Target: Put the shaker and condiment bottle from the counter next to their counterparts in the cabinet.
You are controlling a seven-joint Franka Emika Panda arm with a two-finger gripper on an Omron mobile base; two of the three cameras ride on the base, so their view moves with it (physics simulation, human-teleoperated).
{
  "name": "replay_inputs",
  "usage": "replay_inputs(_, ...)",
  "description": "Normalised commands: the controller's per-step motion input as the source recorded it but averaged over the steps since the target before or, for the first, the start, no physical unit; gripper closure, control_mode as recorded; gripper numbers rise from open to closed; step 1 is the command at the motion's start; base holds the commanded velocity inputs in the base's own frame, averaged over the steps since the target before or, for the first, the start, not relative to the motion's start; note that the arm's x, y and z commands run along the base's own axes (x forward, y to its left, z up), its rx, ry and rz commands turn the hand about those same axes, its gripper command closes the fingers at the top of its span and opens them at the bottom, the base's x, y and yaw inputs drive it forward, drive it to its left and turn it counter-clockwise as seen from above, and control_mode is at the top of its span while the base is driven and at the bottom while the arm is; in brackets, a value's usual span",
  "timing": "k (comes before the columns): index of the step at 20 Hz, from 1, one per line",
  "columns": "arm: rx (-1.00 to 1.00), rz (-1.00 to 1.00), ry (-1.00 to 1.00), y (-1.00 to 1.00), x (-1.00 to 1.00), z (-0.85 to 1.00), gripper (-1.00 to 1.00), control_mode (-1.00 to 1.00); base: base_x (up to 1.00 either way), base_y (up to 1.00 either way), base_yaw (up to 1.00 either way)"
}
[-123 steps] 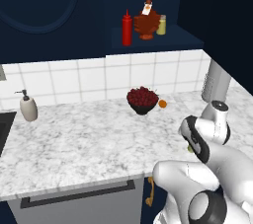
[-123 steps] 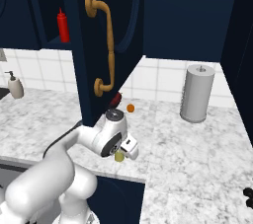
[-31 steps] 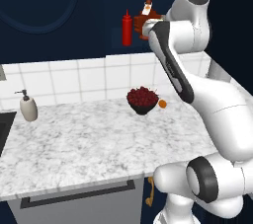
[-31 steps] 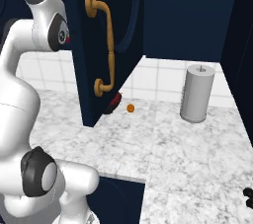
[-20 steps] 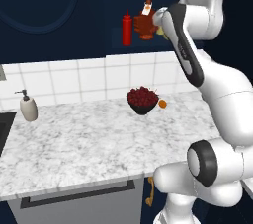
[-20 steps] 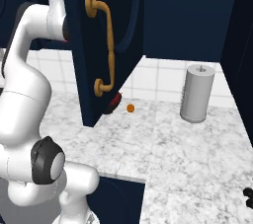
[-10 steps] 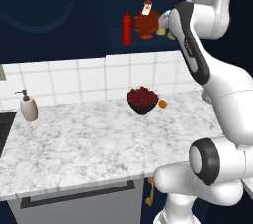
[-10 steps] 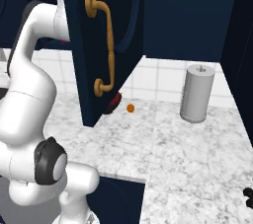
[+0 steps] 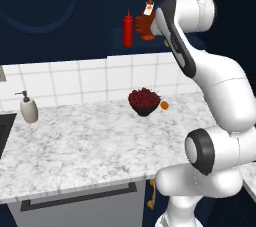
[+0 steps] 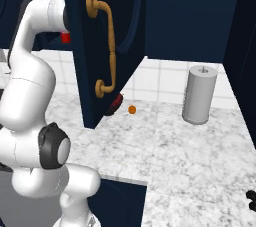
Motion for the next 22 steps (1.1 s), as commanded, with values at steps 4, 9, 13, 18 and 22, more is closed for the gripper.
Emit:
replay_inputs(4, -0.01, 0.03, 0.0, 0.01, 0.04, 0.02, 1.0, -1.0, 0.0, 0.0, 0.0)
replay_inputs(9, -0.01, 0.05, 0.12, -0.16, 0.36, 0.08, 1.0, -1.0, 0.0, 0.0, 0.0)
replay_inputs(13, 0.0, 0.03, 0.11, -0.02, 0.3, 0.03, 1.0, -1.0, 0.0, 0.0, 0.0)
replay_inputs(18, -0.03, 0.01, 0.0, 0.04, 0.03, 0.0, 1.0, -1.0, 0.0, 0.0, 0.0)
replay_inputs(22, 0.0, 0.12, 0.13, -0.15, 0.38, 0.0, 1.0, -1.0, 0.0, 0.0, 0.0)
